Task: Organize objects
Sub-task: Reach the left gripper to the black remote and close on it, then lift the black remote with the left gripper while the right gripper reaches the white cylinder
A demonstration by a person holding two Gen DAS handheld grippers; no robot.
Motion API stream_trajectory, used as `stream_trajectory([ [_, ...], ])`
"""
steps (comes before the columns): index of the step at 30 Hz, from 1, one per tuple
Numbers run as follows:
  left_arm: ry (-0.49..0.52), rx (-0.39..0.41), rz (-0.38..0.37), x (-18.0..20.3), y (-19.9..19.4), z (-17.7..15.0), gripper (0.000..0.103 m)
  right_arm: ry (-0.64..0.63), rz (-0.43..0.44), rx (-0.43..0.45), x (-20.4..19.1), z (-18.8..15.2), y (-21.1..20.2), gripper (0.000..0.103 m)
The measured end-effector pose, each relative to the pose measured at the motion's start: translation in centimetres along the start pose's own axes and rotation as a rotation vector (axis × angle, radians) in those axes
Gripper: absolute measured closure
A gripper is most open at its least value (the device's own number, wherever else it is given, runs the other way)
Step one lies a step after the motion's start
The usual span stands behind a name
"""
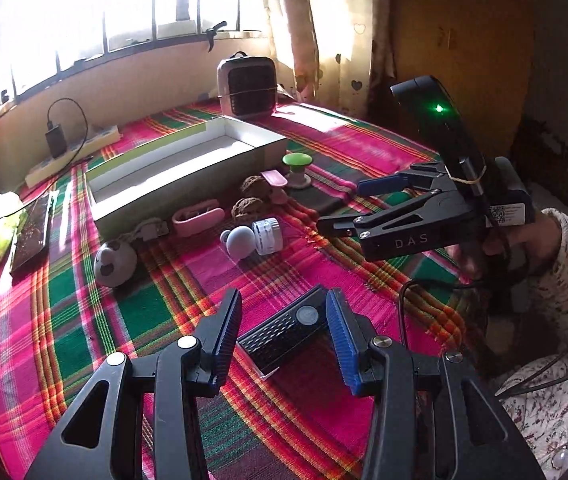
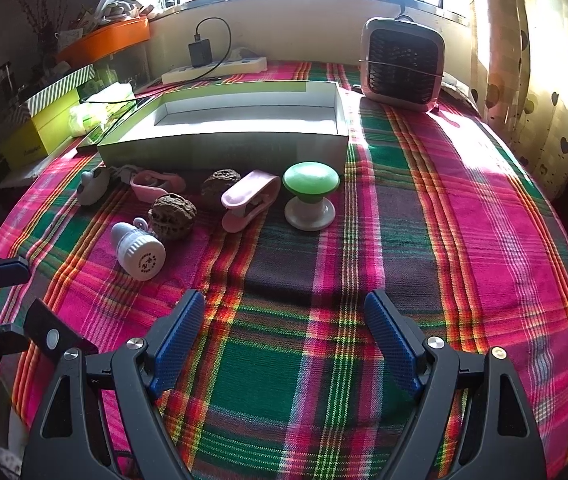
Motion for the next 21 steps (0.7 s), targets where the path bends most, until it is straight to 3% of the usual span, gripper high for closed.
stream_trajectory([
  [21, 0.063, -0.048, -0.033, 1.0, 1.1, -0.9, 0.061, -0.005, -0.009, -0.002, 0.0, 0.0, 0.0, 0.021],
])
Point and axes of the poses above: each gripper's, at about its wrist camera, not at the fingertips, and y roughly the way its jaws point, x to its right, z to its top, the point moved 8 cm from there along y, roughly the way its jaws point, and after that the axes turned 15 degrees about z, right-handed, at the moved point
